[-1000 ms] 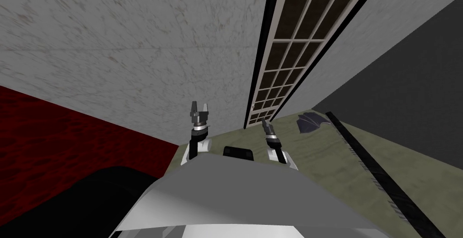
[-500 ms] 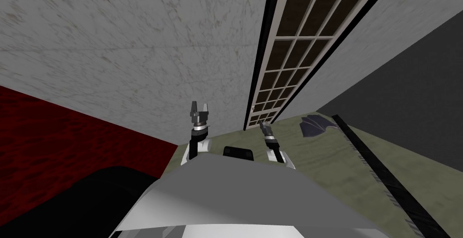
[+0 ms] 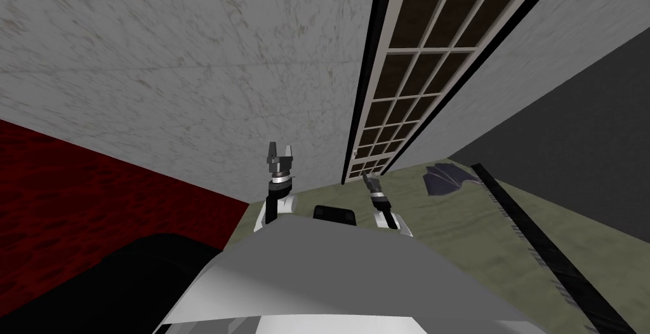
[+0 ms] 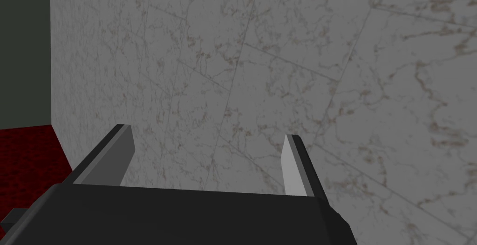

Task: Pull the door open

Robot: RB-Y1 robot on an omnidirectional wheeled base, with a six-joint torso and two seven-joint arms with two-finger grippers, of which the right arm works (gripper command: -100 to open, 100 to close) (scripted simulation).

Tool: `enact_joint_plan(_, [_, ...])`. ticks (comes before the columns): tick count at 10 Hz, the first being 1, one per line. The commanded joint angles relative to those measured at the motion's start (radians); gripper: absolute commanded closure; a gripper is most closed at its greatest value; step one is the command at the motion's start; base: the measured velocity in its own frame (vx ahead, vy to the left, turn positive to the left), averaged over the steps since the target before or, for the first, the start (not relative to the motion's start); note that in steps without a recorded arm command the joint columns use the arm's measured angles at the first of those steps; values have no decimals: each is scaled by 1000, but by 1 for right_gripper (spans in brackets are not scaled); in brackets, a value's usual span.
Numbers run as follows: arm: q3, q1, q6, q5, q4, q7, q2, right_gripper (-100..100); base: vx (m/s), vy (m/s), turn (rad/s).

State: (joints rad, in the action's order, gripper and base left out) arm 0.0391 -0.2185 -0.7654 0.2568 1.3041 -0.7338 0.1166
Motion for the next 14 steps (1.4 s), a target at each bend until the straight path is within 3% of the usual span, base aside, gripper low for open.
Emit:
enact_joint_plan(1, [4, 18, -14, 14, -49, -31, 3, -100, 78, -56, 60])
enact_joint_plan(7, [17, 69, -61, 67, -214, -138, 13, -100, 86, -80, 50])
enact_joint_plan(8, [17, 69, -61, 67, -214, -138, 13, -100, 57, -32, 13])
enact_joint_plan(13, [26, 106, -95, 105, -332, -215, 18, -100, 79, -46, 35])
enact_joint_plan(14, [29, 119, -107, 118, -372, -242, 20, -100, 118, -65, 58])
